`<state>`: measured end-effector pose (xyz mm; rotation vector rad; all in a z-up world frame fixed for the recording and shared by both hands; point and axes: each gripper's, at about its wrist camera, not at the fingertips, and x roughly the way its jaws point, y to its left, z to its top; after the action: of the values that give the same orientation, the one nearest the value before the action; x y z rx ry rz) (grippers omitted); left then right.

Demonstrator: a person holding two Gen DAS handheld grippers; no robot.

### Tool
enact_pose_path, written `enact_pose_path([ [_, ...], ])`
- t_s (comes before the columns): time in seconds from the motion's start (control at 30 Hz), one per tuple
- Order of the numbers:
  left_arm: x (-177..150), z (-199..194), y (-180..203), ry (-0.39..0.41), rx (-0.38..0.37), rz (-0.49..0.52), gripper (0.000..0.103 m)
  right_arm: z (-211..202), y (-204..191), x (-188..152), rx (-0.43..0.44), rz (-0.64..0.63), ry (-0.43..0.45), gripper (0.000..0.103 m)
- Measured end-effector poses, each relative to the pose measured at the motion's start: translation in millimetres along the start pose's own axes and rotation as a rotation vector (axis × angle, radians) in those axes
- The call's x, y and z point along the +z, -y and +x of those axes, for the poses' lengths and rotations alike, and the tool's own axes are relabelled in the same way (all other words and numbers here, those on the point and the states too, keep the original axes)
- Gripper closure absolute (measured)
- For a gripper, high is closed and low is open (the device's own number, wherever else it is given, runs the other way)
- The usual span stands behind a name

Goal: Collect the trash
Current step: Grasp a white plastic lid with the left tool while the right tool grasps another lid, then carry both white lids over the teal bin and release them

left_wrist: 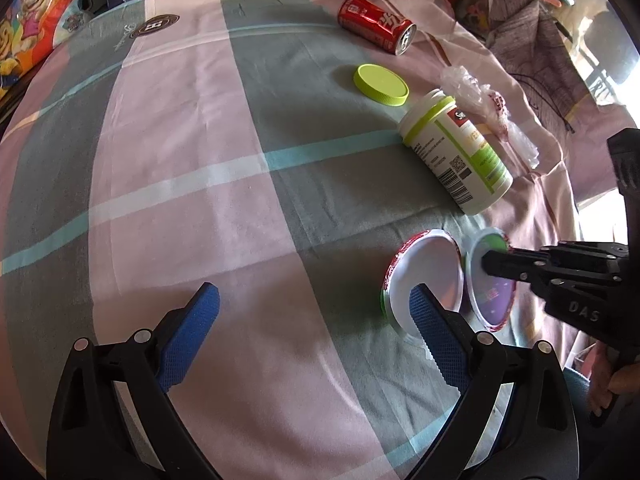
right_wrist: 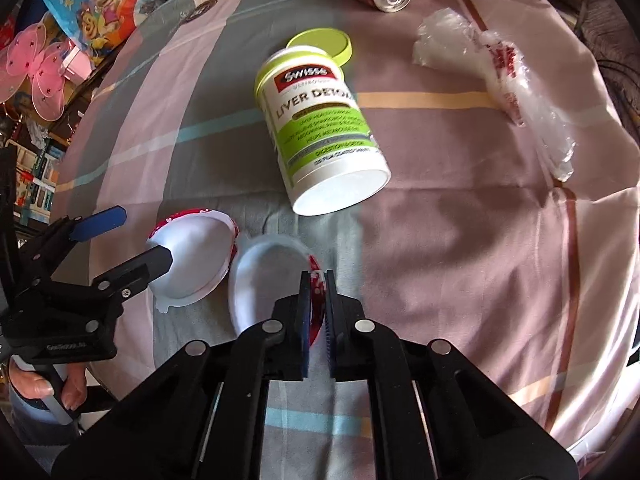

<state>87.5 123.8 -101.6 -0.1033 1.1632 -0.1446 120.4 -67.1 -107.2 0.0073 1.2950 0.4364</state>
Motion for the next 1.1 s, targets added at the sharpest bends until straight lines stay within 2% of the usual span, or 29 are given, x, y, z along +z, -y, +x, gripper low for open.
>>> enact_pose_path([
  [0.1, 1.0, 0.4, 2.4, 0.002, 0.004, 0.011, 0.009, -9.2, 9.9, -0.8, -0.015, 0.017, 0.024, 0.098],
  [0.27, -1.6, 2.0, 14.1, -0.002, 0.017, 0.059, 0.029, -17.3, 28.1, -3.3, -0.019, 0.059, 0.036, 0.098],
  [0.33, -2.3, 3.8, 19.2, -0.006, 0.023, 0.072, 0.043, -19.1, 33.6, -5.0, -0.018, 0.072, 0.038, 0.098],
  [0.4, -2.4, 5.0, 24.9, -0.009, 0.028, 0.092, 0.051, -18.9, 37.1, -6.6, -0.016, 0.081, 0.037, 0.098],
  [0.47, -3.5, 5.6, 33.5, -0.014, 0.019, 0.115, 0.068, -19.3, 39.6, -7.9, -0.010, 0.088, 0.039, 0.098],
  [0.5, -4.5, 5.7, 40.2, -0.014, 0.020, 0.134, 0.088, -20.4, 41.5, -8.5, -0.006, 0.092, 0.044, 0.098],
  [0.53, -5.0, 5.1, 43.3, -0.013, 0.009, 0.137, 0.095, -21.8, 43.2, -9.1, -0.002, 0.097, 0.048, 0.098],
  [0.9, 13.2, -24.6, 74.1, 0.070, 0.014, 0.155, 0.097, -51.5, 87.8, -16.2, 0.044, 0.188, 0.124, 0.098],
  [1.1, 35.3, -34.2, 119.6, 0.102, -0.014, 0.210, 0.097, -77.1, 133.8, -23.6, 0.052, 0.279, 0.190, 0.098],
])
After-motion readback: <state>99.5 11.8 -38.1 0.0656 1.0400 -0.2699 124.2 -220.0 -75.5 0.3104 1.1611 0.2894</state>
